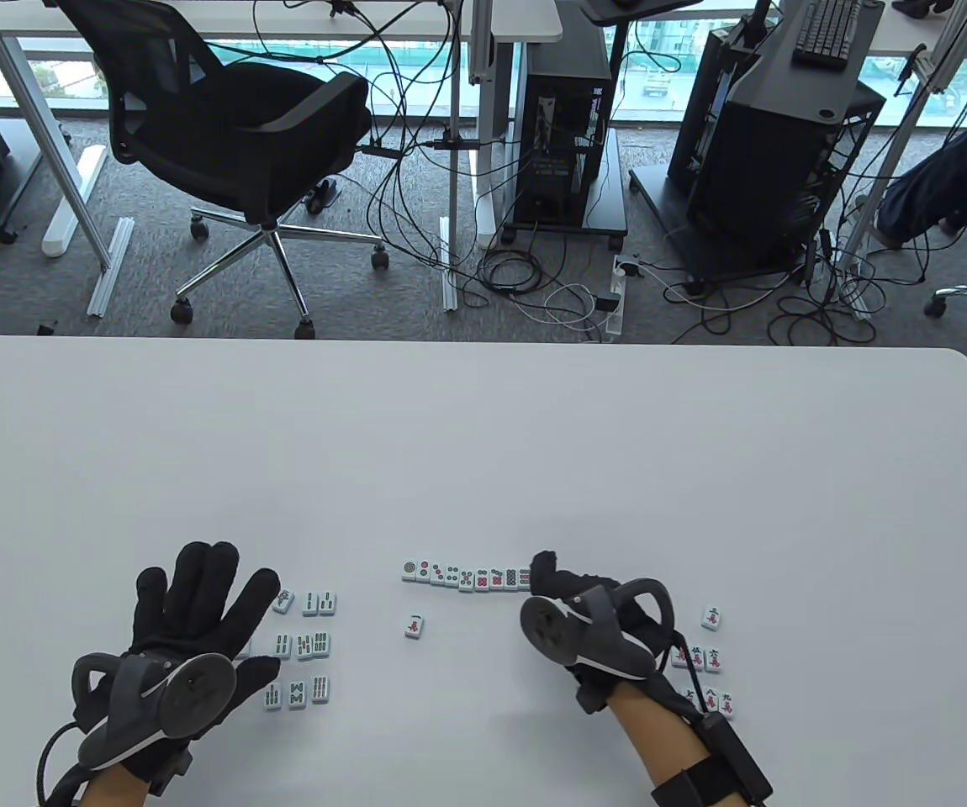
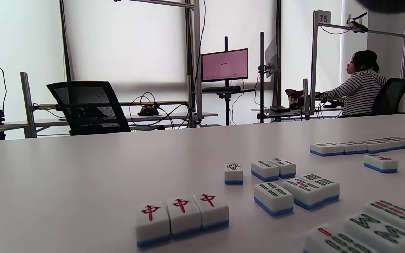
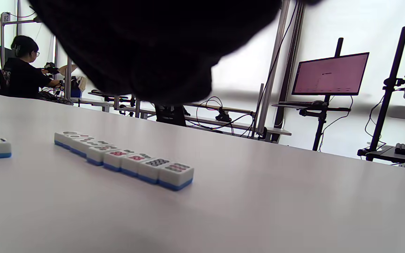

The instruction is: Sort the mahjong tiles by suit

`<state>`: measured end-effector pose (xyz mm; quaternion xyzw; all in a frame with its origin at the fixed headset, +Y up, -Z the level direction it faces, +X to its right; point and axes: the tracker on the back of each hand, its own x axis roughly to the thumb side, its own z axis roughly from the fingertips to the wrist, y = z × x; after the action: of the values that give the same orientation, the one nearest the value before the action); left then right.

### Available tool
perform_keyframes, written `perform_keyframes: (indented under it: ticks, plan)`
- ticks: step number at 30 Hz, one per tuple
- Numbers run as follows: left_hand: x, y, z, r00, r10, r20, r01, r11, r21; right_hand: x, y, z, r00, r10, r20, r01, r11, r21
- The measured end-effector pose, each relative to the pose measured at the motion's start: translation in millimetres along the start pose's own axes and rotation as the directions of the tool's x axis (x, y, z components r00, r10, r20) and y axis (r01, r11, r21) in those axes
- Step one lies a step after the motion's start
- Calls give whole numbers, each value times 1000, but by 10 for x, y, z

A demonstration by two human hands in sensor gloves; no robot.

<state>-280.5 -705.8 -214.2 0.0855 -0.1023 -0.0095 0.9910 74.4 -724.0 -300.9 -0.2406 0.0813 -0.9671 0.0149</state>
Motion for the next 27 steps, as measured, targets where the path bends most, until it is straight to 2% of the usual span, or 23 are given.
perform_keyframes:
  ticks: [3, 6, 10, 19, 27]
  plan:
    - [0, 19, 8, 1000, 3, 2, -3, 1000, 10, 239, 99, -99, 999, -23, 41, 20, 997, 71]
    - [3, 40, 15, 1000, 3, 6, -3, 1000, 22, 459, 253, -199, 997, -40, 67, 27, 982, 185]
    - [9, 47, 20, 1000, 6, 13, -6, 1000, 30, 652, 357, -298, 995, -84, 58, 68, 970, 234]
    - [8, 41, 25, 1000, 12, 18, -13, 999, 43, 849, 453, -407, 995, -80, 65, 63, 969, 238]
    - [20, 38, 25, 1000, 5, 20, -5, 999, 36, 843, 437, -378, 993, -94, 76, 76, 975, 210]
